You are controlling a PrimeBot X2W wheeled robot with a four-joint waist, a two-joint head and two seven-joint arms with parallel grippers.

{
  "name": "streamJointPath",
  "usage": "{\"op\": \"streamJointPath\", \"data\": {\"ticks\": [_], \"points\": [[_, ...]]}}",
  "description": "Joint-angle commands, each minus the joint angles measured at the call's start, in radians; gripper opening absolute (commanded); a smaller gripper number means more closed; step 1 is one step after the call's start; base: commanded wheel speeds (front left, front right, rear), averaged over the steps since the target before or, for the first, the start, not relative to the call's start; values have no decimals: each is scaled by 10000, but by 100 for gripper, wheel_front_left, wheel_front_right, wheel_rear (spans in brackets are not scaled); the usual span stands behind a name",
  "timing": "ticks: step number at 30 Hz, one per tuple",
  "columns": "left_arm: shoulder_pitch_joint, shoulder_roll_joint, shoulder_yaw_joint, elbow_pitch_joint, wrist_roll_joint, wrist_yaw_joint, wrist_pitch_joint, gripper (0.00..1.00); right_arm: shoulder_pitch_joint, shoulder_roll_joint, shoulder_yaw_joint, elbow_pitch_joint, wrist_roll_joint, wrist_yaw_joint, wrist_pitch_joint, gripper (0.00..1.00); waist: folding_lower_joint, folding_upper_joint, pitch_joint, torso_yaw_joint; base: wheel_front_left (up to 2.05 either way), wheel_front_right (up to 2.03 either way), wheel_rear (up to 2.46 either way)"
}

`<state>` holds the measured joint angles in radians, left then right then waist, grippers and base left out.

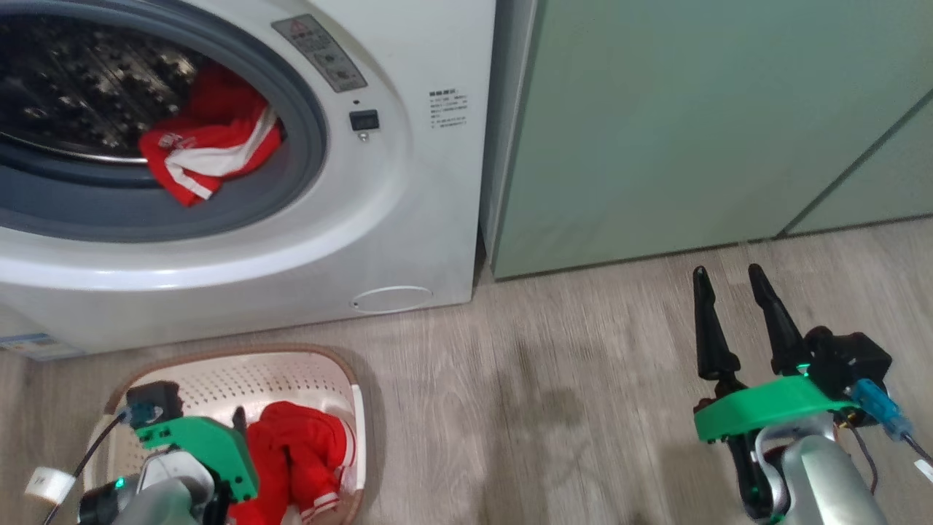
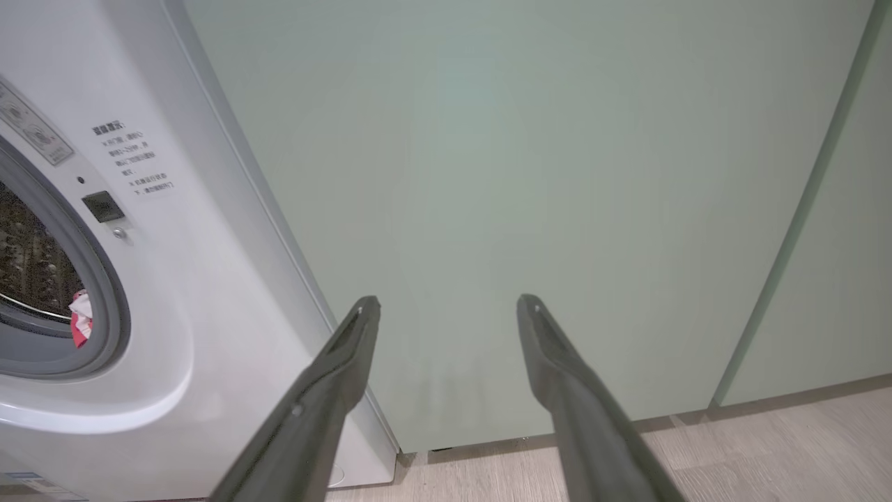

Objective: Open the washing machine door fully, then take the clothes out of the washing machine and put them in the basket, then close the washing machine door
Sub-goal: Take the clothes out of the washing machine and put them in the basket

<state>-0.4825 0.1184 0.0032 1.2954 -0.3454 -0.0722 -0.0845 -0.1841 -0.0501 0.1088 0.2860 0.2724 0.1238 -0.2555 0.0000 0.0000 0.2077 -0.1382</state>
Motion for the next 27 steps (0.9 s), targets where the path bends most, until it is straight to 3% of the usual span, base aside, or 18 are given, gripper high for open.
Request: {"op": "streamJointPath", "data": {"ticks": [1, 8, 17, 27], "points": [[-237, 427, 233, -181, -87, -106, -708, 100, 16, -1, 263, -255, -5, 69, -63, 100, 0, 0, -316, 126, 0, 0, 0], [-173, 615, 239, -1156, -272, -502, -1746, 100, 313, -1, 355, -146, 66, 69, -63, 100, 0, 0, -1134, 342, 0, 0, 0], [1827, 644, 796, -5964, -216, -580, -1770, 100, 695, -1, 366, -199, 8, 69, -63, 100, 0, 0, -1984, 608, 0, 0, 0], [3651, 617, 960, -8425, -66, -583, -1772, 100, 1095, -1, 400, -339, -75, 69, -63, 100, 0, 0, -2416, 782, 0, 0, 0]]}}
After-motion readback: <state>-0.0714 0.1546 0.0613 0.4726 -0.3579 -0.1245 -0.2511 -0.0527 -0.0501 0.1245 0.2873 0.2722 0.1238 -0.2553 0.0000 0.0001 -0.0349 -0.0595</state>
